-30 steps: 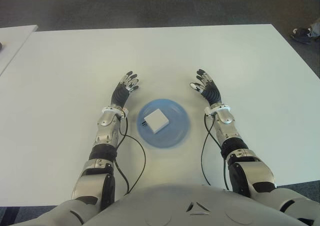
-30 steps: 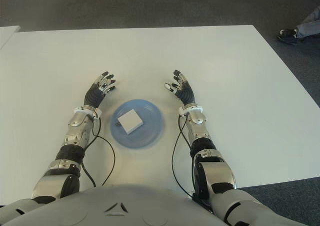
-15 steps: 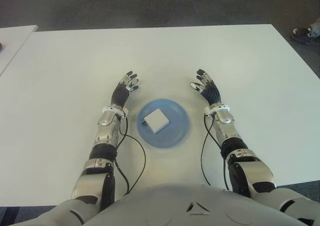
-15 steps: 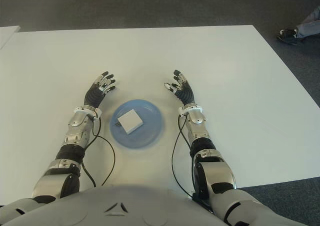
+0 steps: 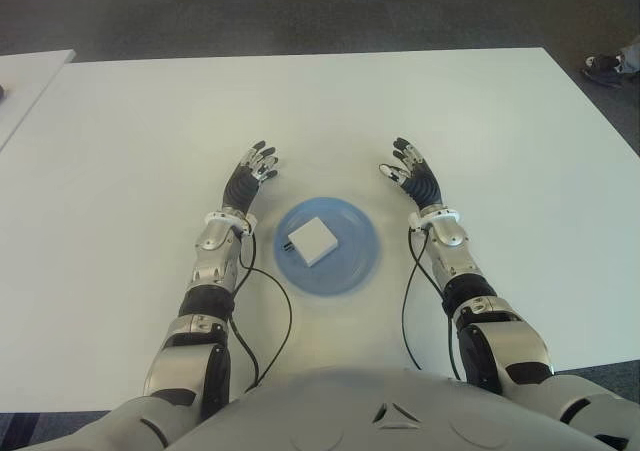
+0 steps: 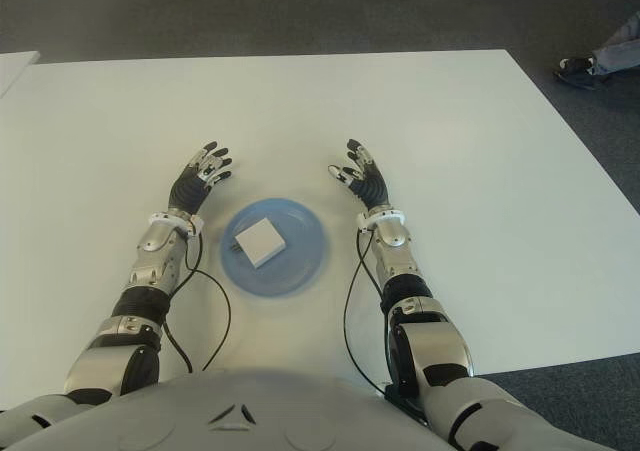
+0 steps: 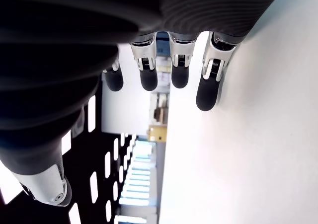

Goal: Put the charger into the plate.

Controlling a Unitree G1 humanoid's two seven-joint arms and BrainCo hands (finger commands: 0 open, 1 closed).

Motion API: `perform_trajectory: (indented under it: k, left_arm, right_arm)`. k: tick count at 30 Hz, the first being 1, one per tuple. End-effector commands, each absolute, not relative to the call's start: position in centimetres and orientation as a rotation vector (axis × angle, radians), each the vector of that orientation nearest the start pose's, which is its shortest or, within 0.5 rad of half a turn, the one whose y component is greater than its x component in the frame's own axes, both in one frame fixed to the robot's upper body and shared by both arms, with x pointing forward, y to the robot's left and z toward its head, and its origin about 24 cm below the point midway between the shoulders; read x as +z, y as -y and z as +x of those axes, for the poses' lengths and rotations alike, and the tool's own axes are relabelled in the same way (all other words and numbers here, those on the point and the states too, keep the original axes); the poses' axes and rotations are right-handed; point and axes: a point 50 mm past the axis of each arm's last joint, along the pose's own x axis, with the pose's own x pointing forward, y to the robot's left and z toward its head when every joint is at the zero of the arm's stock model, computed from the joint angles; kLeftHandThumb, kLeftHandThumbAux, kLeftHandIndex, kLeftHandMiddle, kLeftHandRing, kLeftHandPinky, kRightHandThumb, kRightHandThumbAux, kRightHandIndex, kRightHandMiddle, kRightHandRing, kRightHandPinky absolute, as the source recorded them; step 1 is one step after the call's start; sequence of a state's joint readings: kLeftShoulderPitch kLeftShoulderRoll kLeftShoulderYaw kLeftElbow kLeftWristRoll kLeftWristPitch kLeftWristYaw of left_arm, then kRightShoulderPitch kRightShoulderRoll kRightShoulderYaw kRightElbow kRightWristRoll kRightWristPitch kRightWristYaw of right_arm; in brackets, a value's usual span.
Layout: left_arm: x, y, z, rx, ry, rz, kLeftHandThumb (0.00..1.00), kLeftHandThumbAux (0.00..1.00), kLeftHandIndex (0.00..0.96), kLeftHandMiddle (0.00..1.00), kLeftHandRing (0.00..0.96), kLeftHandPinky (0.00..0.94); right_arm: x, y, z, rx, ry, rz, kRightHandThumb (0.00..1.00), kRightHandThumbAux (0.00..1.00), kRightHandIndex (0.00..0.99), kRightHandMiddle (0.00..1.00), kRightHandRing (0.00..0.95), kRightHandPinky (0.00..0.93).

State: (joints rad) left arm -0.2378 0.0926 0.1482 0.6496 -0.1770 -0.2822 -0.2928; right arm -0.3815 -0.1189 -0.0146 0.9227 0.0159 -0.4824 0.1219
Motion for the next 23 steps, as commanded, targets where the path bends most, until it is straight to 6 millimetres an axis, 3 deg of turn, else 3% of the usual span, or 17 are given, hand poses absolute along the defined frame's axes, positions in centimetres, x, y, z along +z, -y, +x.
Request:
perform_trajectory:
  k: [1,23]
  left_arm:
    - [-1.88,-18.51,27.76,-0.124,-0.131,-0.128,0.007,0.488,0.016,0.137,0.151,0.175]
    - [-1.84,-18.64,27.76,-0.119,-0.131,-0.126,0.000,0.496,0.017,0.134,0.152,0.184]
  right_arm:
    - [-5.82,16.23,26.76,0.170,-0.302,-0.124,0.125,0.641,0.012,0.020,0.012,0.040]
    - [-5.69,15.91,26.94,0.169,-0.298,-0.168,0.158,0.619,0.012,0.028,0.020,0.047]
